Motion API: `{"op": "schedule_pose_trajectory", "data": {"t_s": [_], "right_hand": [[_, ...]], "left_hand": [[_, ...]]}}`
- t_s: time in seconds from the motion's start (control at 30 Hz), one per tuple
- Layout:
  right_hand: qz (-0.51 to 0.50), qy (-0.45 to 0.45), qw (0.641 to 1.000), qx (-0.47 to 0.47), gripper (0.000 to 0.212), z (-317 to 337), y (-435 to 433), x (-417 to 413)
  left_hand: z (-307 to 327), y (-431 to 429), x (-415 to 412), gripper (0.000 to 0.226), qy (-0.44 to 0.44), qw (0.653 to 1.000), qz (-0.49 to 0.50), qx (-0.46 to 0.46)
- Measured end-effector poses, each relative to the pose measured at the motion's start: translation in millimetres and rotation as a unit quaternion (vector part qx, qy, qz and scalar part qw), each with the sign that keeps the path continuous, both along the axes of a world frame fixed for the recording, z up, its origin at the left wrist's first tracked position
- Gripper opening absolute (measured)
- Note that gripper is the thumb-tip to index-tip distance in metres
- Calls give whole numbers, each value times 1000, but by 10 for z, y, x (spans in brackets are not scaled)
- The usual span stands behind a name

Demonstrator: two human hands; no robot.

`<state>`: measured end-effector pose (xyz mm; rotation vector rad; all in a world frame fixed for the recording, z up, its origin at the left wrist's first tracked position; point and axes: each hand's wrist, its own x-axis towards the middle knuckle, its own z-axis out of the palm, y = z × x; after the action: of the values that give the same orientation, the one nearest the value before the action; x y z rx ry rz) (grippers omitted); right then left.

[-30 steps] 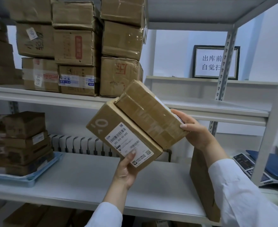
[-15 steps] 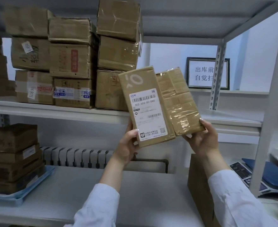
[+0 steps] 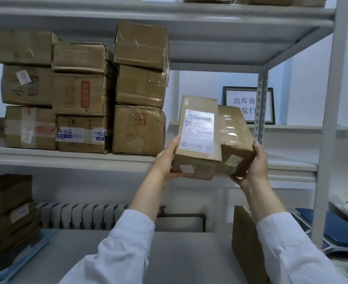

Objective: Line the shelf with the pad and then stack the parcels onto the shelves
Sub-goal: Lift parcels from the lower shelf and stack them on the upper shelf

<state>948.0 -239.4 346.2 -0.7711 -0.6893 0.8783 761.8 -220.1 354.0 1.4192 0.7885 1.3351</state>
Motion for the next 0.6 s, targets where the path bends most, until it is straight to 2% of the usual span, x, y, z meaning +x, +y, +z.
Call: {"op": "schedule_pose_trajectory", "data": {"t_s": [0.17, 0.27, 0.3, 0.37, 0.43, 0.5, 0.6], "right_hand": [[17, -52, 998, -21, 23, 163, -49, -71], [32, -57, 997, -33, 24, 277, -67, -149], [36, -58, 997, -33, 25, 312, -73, -179], [40, -55, 997, -24, 28, 380, -67, -242], [36, -49, 998, -14, 31, 451, -56, -279], [29, -60, 998, -13, 32, 525, -33, -293], [34, -66, 997, -19, 36, 621, -25, -273]], "left_hand": [[16, 83, -88, 41, -17, 999, 11, -27], [-7, 126, -145, 81, 40, 999, 22, -21], [-13, 155, -146, 87, 64, 997, 47, -22], [-6, 229, -156, 80, 114, 985, 129, -1], [29, 312, -172, 78, 188, 959, 211, 26], [72, 357, -176, 78, 246, 932, 264, 39], [99, 346, -160, 67, 308, 897, 312, 58]]}}
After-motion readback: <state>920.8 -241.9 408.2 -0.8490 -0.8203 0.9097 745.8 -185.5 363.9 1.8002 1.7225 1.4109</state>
